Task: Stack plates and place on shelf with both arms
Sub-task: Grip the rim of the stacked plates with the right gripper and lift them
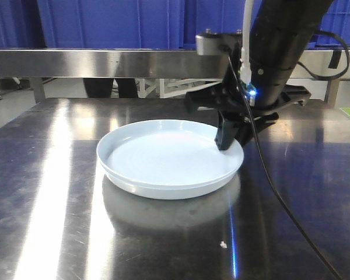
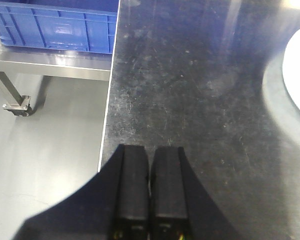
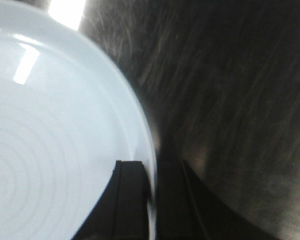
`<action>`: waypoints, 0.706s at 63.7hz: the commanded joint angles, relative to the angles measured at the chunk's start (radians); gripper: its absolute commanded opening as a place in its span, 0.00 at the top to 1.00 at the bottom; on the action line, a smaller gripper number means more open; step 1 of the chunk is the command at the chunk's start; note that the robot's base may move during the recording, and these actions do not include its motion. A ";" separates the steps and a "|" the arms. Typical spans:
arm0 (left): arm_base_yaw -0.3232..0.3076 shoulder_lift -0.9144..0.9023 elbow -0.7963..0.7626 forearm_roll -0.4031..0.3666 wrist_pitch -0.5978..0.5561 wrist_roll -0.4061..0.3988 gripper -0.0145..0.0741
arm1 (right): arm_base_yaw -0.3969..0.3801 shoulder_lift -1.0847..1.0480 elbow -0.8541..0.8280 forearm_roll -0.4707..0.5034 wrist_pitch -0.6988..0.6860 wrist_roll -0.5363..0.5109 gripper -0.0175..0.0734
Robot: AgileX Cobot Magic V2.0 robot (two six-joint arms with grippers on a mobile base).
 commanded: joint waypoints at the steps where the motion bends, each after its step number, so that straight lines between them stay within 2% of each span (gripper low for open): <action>1: 0.001 0.001 -0.028 0.010 -0.059 -0.010 0.74 | 0.002 -0.058 -0.021 -0.024 -0.017 -0.013 0.73; 12: 0.001 0.001 -0.028 0.010 -0.059 -0.010 0.74 | -0.009 -0.187 -0.021 -0.062 -0.078 -0.013 0.75; 21: 0.001 0.001 -0.028 0.010 -0.059 -0.010 0.74 | -0.063 -0.325 -0.016 -0.072 -0.100 -0.013 0.75; 31: 0.001 0.001 -0.028 0.010 -0.059 -0.010 0.74 | -0.175 -0.495 0.044 -0.072 -0.106 -0.013 0.75; 45: 0.001 0.001 -0.028 0.010 -0.059 -0.010 0.74 | -0.350 -0.770 0.232 -0.072 -0.114 -0.013 0.75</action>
